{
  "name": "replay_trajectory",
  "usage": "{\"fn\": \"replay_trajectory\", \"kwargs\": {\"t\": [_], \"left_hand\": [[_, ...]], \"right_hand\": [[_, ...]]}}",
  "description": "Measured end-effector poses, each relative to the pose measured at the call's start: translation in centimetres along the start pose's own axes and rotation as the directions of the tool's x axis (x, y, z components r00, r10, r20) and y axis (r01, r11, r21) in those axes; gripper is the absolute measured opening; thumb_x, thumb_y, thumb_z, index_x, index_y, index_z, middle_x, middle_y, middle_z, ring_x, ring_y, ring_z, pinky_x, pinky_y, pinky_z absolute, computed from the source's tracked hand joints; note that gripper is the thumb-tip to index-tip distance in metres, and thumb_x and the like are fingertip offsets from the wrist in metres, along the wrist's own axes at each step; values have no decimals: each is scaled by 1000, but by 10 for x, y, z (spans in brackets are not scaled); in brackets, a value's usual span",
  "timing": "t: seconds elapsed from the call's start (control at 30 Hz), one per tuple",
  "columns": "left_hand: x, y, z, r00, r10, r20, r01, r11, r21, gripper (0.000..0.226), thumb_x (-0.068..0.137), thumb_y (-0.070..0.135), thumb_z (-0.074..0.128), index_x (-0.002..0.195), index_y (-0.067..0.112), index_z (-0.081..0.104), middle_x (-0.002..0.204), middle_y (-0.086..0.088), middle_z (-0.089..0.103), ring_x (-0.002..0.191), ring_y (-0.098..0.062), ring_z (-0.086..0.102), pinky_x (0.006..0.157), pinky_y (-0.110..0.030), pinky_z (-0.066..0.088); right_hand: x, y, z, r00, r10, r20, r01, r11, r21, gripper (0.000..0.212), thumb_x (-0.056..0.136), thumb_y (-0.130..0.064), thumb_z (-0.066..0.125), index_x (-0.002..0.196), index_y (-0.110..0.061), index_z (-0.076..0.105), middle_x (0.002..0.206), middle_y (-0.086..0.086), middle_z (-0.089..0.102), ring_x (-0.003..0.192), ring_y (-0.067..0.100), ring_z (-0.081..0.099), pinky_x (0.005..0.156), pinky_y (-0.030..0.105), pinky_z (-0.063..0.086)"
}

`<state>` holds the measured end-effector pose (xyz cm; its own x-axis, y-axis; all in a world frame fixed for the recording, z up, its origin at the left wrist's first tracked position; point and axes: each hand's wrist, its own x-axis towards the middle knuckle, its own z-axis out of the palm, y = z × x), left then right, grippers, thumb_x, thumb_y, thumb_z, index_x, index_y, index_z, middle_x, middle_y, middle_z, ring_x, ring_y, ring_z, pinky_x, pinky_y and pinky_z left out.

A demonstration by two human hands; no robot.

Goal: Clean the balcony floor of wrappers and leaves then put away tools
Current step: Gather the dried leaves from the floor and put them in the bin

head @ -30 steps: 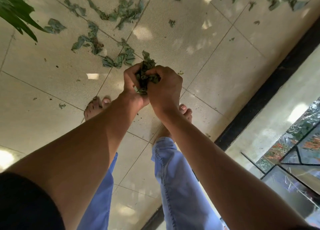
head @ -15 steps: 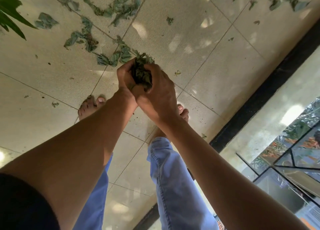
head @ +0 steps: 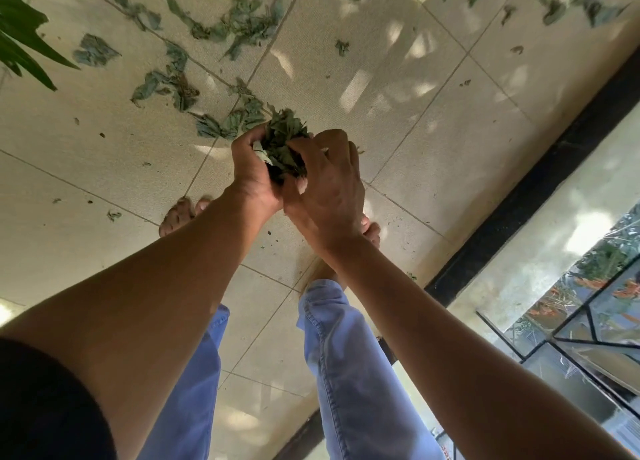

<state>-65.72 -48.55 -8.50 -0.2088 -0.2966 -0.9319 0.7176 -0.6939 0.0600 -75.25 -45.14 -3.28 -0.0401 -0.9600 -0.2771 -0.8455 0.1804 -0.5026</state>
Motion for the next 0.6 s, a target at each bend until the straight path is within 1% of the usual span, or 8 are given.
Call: {"fn": "replay_trajectory", "kwargs": {"t": [0.07,0.1,0.17,0.23,0.3,0.37,0.5,0.6], "left_hand": [[2,5,-6,999,30,-19,-30,999,-14,34,96,31,40,87,8,64,84,-11,65,77,-25,65,63,-33,57],[6,8,-10,999,32,-20,-33,998,-45,35,96,29,38,89,6,64,84,-13,66,77,-27,65,65,-35,57],[14,12,-20,999,20,-38,-25,991,-133,40,96,29,37,90,3,68,85,-17,68,78,-31,67,71,-37,56],[22,14,-30,998,31,-47,-37,989,-145,48,97,30,35,85,3,72,86,-16,69,78,-31,68,73,-36,56],[28,16,-41,998,46,-43,-51,992,-116,52,98,32,34,84,4,75,87,-14,70,79,-30,68,75,-34,56],[33,17,-51,998,37,-55,-42,995,-91,44,96,33,37,93,5,72,89,-14,71,82,-29,68,77,-34,56],[37,22,-68,997,17,-79,-19,999,-33,37,93,31,45,94,7,73,93,-14,70,85,-29,68,79,-35,55],[33,29,-79,998,7,-66,-7,1000,-7,36,94,28,45,91,7,75,95,-14,69,86,-28,67,82,-35,54]], "right_hand": [[-1,6,-4,999,-43,-9,43,999,29,49,73,-16,61,122,-17,64,115,5,55,100,19,53,70,31,52],[-2,14,-3,998,-44,-35,45,999,27,51,72,-13,56,122,-16,63,112,4,56,98,18,54,70,31,51],[-2,39,5,996,70,-53,-69,997,16,52,71,-6,51,121,-17,60,110,2,57,95,19,56,63,29,48],[-1,72,20,965,260,28,-258,964,-57,56,75,-5,60,128,-21,53,116,2,55,98,19,54,57,20,37],[0,105,37,917,364,165,-333,924,-190,70,76,-9,74,136,-24,43,124,6,48,99,19,46,55,19,27],[3,127,49,870,430,240,-380,896,-229,78,75,-10,80,139,-23,37,126,9,43,100,23,45,60,23,34],[14,134,68,885,440,152,-436,898,-59,59,80,-3,70,132,-16,43,119,10,47,93,27,53,67,32,49],[31,117,80,915,374,149,-379,925,8,47,85,1,60,128,-12,48,115,8,50,89,21,48,59,16,35]]}}
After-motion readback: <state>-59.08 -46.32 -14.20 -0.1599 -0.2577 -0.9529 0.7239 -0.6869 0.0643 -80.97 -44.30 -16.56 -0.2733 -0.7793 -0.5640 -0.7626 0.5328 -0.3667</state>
